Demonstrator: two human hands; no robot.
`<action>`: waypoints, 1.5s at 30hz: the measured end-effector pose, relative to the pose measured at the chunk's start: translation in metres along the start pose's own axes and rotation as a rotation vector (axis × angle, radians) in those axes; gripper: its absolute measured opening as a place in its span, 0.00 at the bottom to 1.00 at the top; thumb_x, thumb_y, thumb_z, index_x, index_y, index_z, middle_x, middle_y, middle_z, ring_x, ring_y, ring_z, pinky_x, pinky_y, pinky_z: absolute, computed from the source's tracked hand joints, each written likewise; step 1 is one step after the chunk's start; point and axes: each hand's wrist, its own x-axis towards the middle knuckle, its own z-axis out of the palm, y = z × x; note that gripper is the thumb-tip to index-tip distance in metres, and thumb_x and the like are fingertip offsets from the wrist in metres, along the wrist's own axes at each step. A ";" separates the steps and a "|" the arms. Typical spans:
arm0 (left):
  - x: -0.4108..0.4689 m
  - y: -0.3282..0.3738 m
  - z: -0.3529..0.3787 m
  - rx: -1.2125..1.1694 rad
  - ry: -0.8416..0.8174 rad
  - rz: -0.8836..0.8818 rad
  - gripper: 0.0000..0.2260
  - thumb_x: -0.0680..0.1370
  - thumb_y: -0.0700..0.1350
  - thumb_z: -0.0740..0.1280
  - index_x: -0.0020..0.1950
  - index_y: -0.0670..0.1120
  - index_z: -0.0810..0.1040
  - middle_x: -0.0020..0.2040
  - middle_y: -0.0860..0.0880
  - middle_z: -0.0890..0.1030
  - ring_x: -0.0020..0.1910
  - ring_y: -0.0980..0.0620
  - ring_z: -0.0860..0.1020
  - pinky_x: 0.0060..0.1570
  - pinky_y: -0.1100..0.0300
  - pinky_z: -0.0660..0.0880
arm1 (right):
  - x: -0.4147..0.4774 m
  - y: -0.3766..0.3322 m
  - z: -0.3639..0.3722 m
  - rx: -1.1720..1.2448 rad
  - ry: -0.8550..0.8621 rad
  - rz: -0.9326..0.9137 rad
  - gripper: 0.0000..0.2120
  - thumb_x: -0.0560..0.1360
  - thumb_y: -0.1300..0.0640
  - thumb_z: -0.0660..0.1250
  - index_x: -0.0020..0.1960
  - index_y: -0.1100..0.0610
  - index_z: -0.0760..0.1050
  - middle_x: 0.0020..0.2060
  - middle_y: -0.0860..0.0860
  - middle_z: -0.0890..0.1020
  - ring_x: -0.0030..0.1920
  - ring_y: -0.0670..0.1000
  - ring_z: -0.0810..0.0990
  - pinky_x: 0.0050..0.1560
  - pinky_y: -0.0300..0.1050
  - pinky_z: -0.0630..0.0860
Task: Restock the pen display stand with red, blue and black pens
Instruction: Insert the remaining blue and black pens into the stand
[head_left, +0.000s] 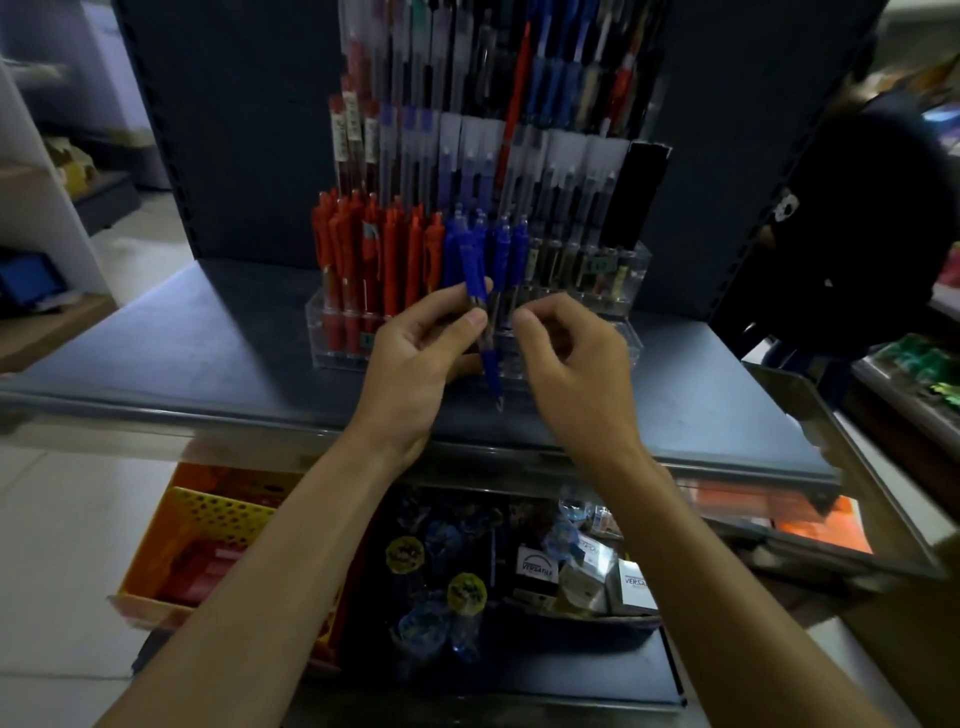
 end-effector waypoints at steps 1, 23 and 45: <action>-0.001 0.001 0.000 -0.005 0.002 0.003 0.11 0.79 0.38 0.65 0.60 0.47 0.79 0.56 0.48 0.83 0.54 0.52 0.82 0.48 0.59 0.78 | -0.002 -0.004 -0.002 0.025 -0.047 -0.013 0.04 0.78 0.57 0.66 0.45 0.55 0.78 0.35 0.46 0.80 0.35 0.43 0.78 0.35 0.33 0.73; -0.007 0.003 -0.015 0.278 -0.044 0.110 0.09 0.78 0.36 0.66 0.54 0.47 0.81 0.48 0.51 0.85 0.48 0.55 0.83 0.47 0.65 0.78 | 0.019 -0.007 -0.009 0.060 -0.037 0.068 0.04 0.76 0.57 0.70 0.50 0.55 0.78 0.40 0.49 0.83 0.41 0.47 0.83 0.42 0.48 0.83; -0.013 -0.014 -0.034 1.134 -0.221 0.325 0.14 0.79 0.50 0.58 0.60 0.52 0.79 0.57 0.56 0.78 0.57 0.58 0.72 0.56 0.60 0.64 | 0.019 0.010 0.016 -0.415 0.027 0.107 0.06 0.74 0.49 0.69 0.43 0.49 0.73 0.42 0.45 0.79 0.53 0.52 0.73 0.55 0.48 0.62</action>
